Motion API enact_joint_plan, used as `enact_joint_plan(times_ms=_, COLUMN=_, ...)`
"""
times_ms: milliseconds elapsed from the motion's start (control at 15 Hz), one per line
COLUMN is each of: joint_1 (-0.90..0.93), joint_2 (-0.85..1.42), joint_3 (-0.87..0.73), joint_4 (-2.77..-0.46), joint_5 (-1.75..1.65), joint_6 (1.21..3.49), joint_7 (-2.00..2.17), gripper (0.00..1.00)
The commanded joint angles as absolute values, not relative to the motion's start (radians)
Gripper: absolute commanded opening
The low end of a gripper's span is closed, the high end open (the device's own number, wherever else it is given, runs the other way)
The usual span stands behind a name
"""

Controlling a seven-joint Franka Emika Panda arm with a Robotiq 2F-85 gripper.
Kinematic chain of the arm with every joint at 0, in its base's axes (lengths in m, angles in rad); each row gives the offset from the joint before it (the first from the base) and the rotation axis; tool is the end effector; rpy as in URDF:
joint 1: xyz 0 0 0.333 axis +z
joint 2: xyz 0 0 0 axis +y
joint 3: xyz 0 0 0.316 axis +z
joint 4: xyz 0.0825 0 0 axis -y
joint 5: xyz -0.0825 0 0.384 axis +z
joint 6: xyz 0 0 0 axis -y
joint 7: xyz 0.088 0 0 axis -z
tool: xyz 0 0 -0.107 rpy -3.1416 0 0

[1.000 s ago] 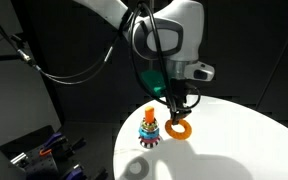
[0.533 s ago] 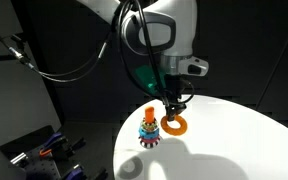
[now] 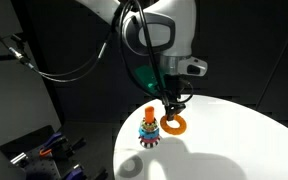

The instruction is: Put the orange ring around the orange block

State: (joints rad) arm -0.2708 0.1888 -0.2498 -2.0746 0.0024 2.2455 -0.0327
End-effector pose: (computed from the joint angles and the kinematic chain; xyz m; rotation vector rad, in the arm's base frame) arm 0.4999 -0.2833 0.3409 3.0109 -0.7455 -0.0369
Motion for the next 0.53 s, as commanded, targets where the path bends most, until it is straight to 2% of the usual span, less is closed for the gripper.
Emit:
enact_joint_plan(times_ms=0, joint_1=-0.248, joint_2=0.169, joint_3=-0.235, joint_4=-2.088, joint_5=-0.019, joint_6=2.260, joint_7=-0.021, gripper=0.05)
enact_joint_plan(times_ms=467, joint_1=-0.195, joint_2=0.157, joint_3=-0.199, joint_4=-2.107, joint_5=-0.035, joint_6=2.258, joint_7=-0.018, gripper=0.05)
